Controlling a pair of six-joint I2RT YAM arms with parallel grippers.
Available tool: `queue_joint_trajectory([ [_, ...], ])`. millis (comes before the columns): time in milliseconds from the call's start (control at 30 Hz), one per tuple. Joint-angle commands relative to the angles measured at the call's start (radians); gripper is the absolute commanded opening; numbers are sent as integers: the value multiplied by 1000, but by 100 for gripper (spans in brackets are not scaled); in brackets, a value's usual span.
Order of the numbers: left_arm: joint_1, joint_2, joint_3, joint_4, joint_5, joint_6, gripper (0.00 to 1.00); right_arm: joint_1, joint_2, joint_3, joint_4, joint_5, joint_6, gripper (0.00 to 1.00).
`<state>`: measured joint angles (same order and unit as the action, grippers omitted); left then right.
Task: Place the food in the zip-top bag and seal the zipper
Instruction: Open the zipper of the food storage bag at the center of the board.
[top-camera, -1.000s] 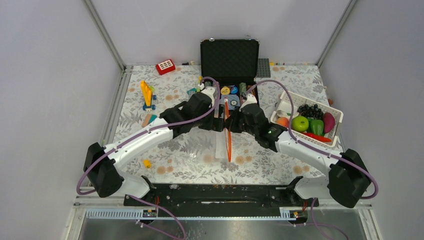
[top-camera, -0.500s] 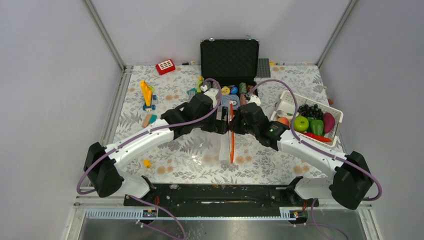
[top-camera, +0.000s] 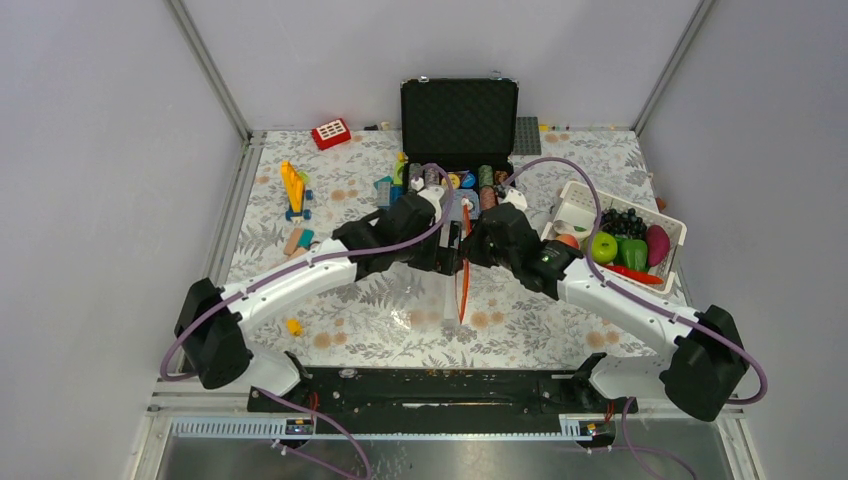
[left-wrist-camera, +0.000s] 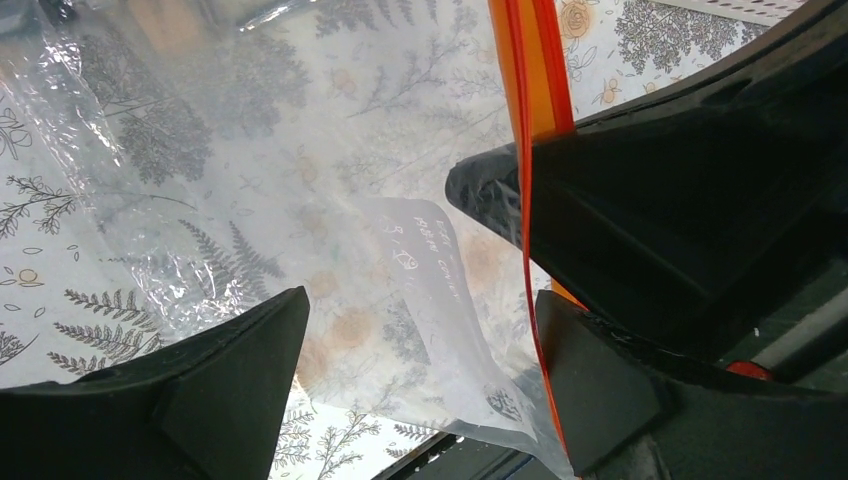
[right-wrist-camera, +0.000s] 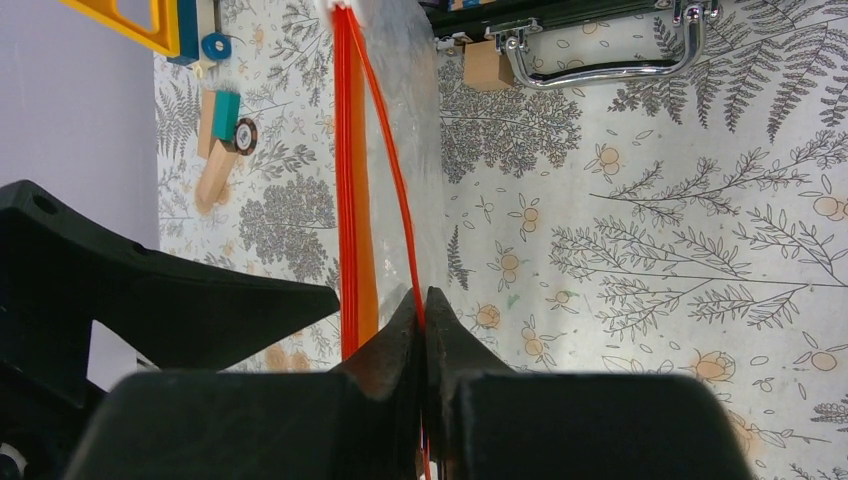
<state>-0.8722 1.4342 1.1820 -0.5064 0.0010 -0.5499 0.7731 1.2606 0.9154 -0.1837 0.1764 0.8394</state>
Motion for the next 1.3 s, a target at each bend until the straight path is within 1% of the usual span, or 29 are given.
queue_joint_trajectory([
  [0, -22, 9, 1, 74, 10, -25, 84, 12, -29, 30, 26, 6, 49, 0],
  [67, -22, 21, 2, 74, -23, -31, 81, 12, -39, 22, 35, -1, 53, 0],
  [200, -22, 46, 20, 46, -127, -40, 68, 12, -61, 7, 43, -27, 39, 0],
  [233, -23, 53, 28, 31, -167, -40, 63, 12, -69, 0, 46, -35, 36, 0],
  [333, -22, 65, 58, -20, -246, -38, 42, 12, -93, -17, 45, -37, 20, 0],
  [367, -22, 64, 69, -38, -267, -38, 36, 12, -95, -17, 37, -30, 8, 0],
  [500, -22, 39, 94, -89, -340, -30, 17, 12, -95, -13, -37, 29, -52, 0],
  [567, -21, 14, 100, -116, -386, -24, 11, 13, -91, -13, -80, 74, -76, 0],
  [667, -21, -25, 109, -162, -454, -6, 6, 9, -86, -15, -123, 133, -107, 0],
  [833, -22, -107, 112, -231, -567, 8, 4, -13, -63, -17, -170, 198, -130, 0],
  [900, -22, -142, 103, -241, -603, 12, 4, -28, -50, -20, -168, 189, -133, 0],
  [1033, -19, -203, 87, -244, -663, 22, 0, -60, -8, -27, -160, 156, -146, 0],
  [1100, -17, -222, 81, -244, -685, 27, 0, -84, 13, -33, -155, 131, -145, 0],
  [1200, -3, -236, 70, -244, -687, 27, 0, -116, 32, -53, -130, 87, -142, 0],
  [1267, 10, -236, 63, -240, -672, 21, 0, -128, 36, -73, -79, 55, -155, 0],
])
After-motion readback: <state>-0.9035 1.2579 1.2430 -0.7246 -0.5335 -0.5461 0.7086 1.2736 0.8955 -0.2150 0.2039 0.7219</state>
